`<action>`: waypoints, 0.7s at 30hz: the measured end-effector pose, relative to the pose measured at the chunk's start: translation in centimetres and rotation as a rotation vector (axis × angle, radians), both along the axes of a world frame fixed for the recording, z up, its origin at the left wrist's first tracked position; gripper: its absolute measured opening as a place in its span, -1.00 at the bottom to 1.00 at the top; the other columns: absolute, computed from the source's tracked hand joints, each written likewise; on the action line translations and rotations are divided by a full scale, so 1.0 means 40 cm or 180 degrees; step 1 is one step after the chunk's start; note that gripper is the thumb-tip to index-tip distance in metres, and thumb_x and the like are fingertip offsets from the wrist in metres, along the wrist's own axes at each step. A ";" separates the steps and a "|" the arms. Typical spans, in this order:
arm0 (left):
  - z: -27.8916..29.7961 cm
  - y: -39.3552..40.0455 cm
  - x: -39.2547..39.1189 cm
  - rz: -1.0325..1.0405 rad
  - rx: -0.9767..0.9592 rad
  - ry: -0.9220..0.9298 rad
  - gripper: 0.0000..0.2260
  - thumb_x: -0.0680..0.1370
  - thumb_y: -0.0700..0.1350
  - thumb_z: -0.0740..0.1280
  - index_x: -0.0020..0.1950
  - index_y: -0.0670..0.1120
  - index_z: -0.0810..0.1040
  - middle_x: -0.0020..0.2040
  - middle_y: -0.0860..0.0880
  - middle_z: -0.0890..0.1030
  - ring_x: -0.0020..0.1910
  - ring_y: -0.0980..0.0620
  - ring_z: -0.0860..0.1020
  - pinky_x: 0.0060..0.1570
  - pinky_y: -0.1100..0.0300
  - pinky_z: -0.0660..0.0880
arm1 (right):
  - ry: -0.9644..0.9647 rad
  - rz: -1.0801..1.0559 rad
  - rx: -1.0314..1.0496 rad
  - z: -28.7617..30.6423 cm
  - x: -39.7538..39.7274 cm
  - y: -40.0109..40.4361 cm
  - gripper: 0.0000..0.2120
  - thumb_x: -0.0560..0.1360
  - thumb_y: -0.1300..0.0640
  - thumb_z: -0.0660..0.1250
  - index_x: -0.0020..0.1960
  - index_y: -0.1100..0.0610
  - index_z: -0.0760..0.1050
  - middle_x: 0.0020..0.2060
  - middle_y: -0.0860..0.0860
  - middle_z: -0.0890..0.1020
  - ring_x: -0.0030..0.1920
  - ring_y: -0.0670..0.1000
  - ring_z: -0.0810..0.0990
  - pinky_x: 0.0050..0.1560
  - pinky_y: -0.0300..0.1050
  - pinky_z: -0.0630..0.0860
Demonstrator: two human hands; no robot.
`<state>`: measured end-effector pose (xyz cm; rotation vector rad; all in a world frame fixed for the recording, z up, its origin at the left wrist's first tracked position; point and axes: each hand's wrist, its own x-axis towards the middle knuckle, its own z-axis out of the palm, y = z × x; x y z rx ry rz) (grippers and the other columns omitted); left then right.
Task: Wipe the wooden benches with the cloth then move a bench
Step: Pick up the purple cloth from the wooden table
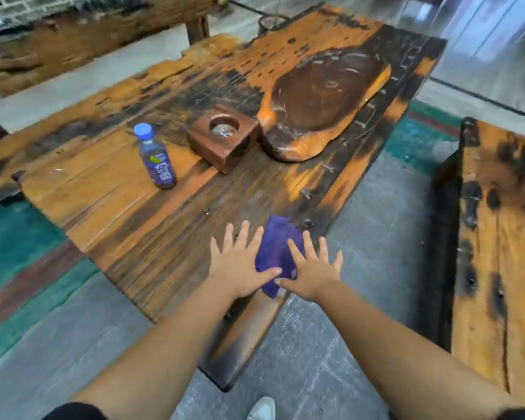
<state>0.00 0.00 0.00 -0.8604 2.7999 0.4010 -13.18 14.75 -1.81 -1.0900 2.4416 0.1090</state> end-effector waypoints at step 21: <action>-0.183 0.044 -0.052 -0.0088 0.0553 0.0644 -0.61 0.51 0.03 0.37 0.30 -0.07 0.45 0.39 -0.06 0.35 0.37 -0.10 0.32 0.26 -0.03 0.38 | 0.0600 0.0426 -0.0460 -0.135 0.071 0.079 -0.37 0.52 -0.31 0.08 0.49 -0.04 0.23 0.50 0.05 0.28 0.32 0.16 0.34 0.25 0.21 0.21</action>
